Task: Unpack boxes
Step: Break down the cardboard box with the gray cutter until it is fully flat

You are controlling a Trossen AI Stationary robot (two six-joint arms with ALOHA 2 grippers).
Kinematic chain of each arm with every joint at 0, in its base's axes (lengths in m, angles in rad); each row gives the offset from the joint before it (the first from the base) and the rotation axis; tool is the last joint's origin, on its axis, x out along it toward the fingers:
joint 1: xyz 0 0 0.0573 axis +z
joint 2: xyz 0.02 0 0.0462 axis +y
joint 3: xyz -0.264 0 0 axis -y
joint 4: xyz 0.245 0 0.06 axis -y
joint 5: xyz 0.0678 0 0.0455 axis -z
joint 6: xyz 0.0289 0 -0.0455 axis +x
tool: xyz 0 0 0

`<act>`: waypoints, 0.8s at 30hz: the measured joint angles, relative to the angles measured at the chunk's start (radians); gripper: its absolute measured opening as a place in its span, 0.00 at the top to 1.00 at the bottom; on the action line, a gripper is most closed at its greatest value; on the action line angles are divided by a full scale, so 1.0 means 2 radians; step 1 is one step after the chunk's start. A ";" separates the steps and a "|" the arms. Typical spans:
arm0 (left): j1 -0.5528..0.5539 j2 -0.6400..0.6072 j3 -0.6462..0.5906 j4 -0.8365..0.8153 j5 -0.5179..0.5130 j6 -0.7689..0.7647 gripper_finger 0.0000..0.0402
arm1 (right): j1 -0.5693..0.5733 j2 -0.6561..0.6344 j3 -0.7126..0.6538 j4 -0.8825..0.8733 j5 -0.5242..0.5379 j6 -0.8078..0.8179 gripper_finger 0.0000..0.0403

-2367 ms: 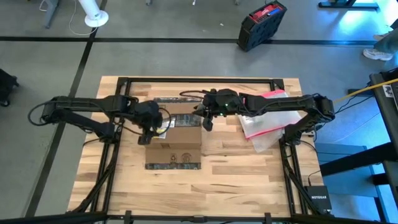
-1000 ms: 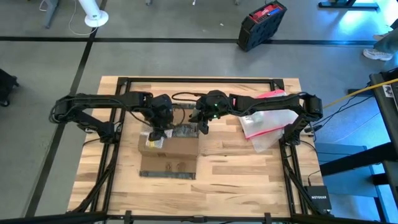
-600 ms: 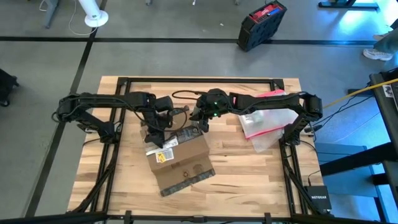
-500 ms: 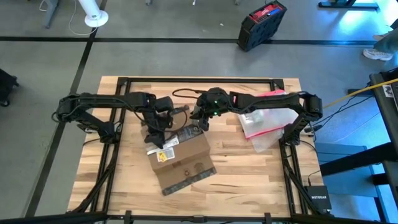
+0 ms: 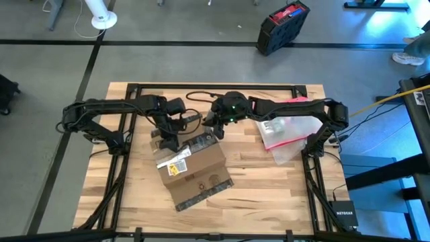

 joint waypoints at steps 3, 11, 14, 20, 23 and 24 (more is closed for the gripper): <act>0.003 0.000 0.000 -0.009 0.030 0.004 0.52 | 0.000 0.000 0.024 0.000 0.000 -0.004 0.82; 0.004 0.000 0.000 -0.009 0.061 0.015 0.52 | 0.005 -0.002 0.087 -0.108 -0.037 -0.012 0.82; 0.005 0.000 0.000 -0.009 0.056 0.017 0.52 | 0.015 -0.002 0.093 -0.189 -0.013 -0.010 0.82; 0.005 0.000 0.000 -0.007 0.035 0.035 0.52 | 0.023 -0.002 0.087 -0.240 0.020 0.026 0.82; 0.005 0.000 0.000 -0.007 0.004 0.046 0.52 | 0.024 -0.002 0.087 -0.222 0.027 0.025 0.82; 0.005 0.000 0.000 -0.007 -0.005 0.050 0.52 | 0.024 -0.002 0.087 -0.205 0.017 0.023 0.82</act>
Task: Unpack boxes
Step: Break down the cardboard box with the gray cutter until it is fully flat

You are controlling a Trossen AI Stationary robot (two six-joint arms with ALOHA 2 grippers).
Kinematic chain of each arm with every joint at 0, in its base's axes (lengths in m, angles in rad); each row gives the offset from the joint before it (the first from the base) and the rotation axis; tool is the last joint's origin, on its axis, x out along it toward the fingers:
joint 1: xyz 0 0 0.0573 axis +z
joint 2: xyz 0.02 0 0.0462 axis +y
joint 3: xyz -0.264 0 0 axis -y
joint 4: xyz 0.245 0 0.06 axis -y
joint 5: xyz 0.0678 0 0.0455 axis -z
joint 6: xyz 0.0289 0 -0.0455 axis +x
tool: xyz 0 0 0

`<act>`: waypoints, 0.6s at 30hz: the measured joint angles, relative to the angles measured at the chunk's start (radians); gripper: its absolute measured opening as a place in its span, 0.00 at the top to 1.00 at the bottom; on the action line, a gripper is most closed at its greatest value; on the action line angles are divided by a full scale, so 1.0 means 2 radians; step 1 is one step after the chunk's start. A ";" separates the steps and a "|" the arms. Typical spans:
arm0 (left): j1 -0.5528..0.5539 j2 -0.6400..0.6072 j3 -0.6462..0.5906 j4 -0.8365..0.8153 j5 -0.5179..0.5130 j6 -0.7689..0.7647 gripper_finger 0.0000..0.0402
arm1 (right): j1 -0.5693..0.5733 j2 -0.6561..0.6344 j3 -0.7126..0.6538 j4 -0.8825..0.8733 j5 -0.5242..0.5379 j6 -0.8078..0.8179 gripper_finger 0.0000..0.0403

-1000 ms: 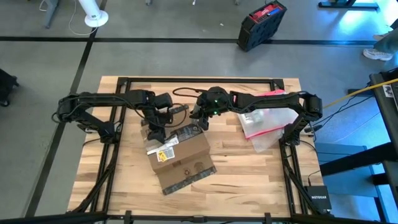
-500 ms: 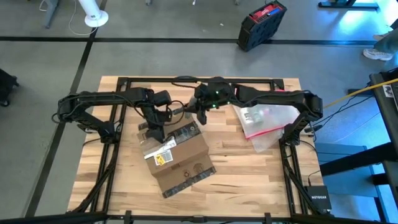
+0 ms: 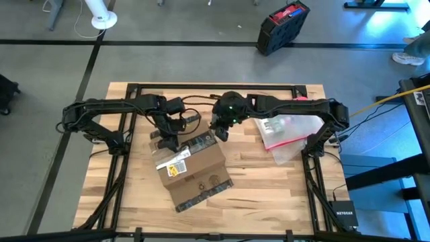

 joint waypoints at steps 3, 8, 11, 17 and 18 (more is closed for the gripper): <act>0.002 0.000 0.000 0.000 -0.005 0.003 0.52 | 0.005 0.000 0.000 0.080 -0.046 -0.019 0.82; 0.008 0.000 0.000 0.000 0.019 -0.001 0.52 | 0.008 0.020 0.002 0.204 -0.098 -0.035 0.82; 0.008 0.000 0.000 0.000 0.020 0.005 0.52 | 0.007 0.058 0.000 0.257 -0.115 -0.025 0.82; 0.015 0.000 0.000 -0.001 0.021 0.003 0.52 | 0.012 0.103 0.000 0.328 -0.118 -0.019 0.82; 0.018 0.000 0.000 -0.001 0.022 0.003 0.52 | 0.015 0.108 0.000 0.337 -0.118 -0.023 0.82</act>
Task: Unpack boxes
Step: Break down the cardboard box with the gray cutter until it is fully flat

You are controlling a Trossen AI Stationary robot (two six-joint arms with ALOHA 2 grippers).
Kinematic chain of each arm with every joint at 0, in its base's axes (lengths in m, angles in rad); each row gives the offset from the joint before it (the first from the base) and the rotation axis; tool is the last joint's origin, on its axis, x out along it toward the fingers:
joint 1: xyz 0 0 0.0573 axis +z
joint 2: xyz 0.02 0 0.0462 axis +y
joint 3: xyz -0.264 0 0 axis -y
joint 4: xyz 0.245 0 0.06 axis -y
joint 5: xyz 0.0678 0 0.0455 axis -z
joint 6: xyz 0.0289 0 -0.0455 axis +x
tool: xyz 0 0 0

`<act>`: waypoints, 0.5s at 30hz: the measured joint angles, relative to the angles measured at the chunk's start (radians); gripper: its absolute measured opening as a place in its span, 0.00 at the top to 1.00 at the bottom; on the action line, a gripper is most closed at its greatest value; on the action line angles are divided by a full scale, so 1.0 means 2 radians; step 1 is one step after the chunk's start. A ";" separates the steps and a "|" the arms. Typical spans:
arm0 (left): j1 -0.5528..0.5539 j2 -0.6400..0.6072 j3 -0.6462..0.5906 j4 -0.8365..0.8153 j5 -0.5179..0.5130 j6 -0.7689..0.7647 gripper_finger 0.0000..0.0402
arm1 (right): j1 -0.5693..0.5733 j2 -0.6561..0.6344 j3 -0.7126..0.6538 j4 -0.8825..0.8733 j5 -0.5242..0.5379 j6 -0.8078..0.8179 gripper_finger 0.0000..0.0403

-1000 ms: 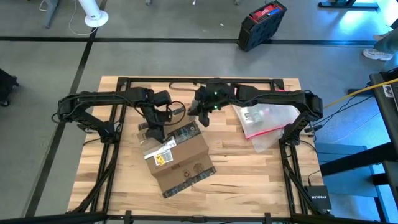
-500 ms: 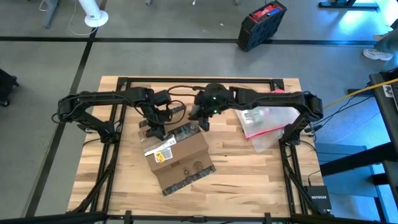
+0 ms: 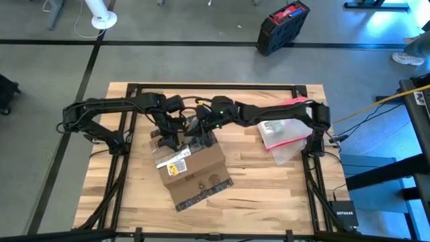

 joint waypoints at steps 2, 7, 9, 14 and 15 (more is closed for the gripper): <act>0.005 0.000 0.000 -0.001 0.000 0.001 0.52 | 0.002 0.007 0.000 0.006 0.001 -0.009 0.82; 0.022 0.000 0.000 -0.001 -0.008 0.004 0.52 | 0.004 0.007 0.000 -0.013 -0.013 -0.018 0.82; 0.030 -0.001 0.000 -0.001 -0.007 0.008 0.52 | 0.005 0.005 0.000 -0.014 -0.015 -0.024 0.82; 0.046 -0.001 0.000 -0.001 -0.008 0.021 0.52 | 0.004 -0.014 0.000 -0.018 0.001 -0.033 0.83; 0.050 -0.001 0.000 -0.001 -0.007 0.022 0.52 | 0.002 -0.023 0.000 -0.020 0.009 -0.040 0.83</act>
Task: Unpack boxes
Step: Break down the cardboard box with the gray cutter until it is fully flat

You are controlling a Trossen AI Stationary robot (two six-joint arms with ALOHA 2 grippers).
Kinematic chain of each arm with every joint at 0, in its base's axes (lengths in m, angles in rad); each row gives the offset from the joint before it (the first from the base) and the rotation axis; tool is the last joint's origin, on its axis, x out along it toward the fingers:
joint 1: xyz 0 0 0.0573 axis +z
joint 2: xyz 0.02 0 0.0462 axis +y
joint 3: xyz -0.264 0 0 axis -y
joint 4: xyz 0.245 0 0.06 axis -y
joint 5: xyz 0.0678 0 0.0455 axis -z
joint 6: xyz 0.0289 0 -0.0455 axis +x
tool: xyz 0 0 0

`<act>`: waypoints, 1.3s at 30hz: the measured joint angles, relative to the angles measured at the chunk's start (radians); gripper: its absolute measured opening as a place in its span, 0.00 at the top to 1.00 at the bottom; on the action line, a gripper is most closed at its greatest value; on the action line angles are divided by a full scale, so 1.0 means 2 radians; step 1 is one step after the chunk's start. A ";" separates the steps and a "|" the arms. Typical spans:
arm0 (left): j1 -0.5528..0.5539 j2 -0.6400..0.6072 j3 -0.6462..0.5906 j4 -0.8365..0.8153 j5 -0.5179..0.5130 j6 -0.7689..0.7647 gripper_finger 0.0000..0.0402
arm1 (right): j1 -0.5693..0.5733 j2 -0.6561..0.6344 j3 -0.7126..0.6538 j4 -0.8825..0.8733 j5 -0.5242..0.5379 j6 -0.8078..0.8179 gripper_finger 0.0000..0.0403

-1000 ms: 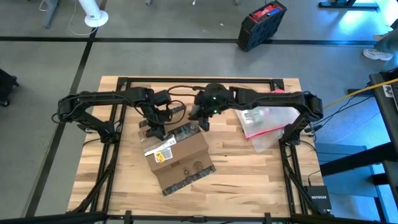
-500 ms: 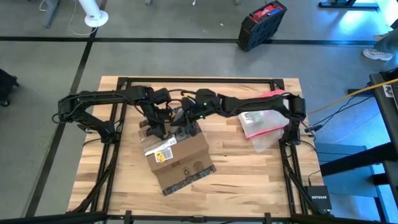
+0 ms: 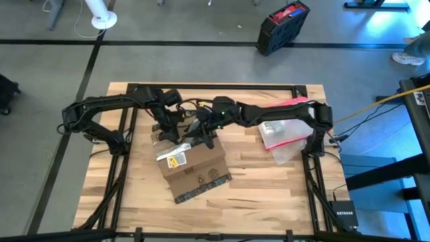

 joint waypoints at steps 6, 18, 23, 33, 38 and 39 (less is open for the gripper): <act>0.022 0.000 0.000 0.002 0.000 0.009 0.52 | -0.019 -0.039 0.001 -0.052 0.027 -0.023 0.83; 0.070 0.000 0.000 0.012 0.037 -0.001 0.52 | -0.030 -0.046 -0.130 0.112 0.029 0.049 0.83; 0.073 0.000 0.000 0.012 0.040 -0.001 0.52 | -0.042 -0.035 -0.178 0.264 0.039 0.090 0.83; 0.072 0.001 0.000 0.015 0.011 -0.006 0.52 | -0.039 0.032 -0.151 0.277 0.004 0.087 0.83; 0.069 0.001 0.000 0.015 -0.007 -0.010 0.52 | -0.037 0.056 -0.126 0.290 0.007 0.078 0.83; 0.069 0.001 0.000 0.014 -0.010 -0.009 0.52 | -0.037 0.059 -0.121 0.290 0.006 0.078 0.83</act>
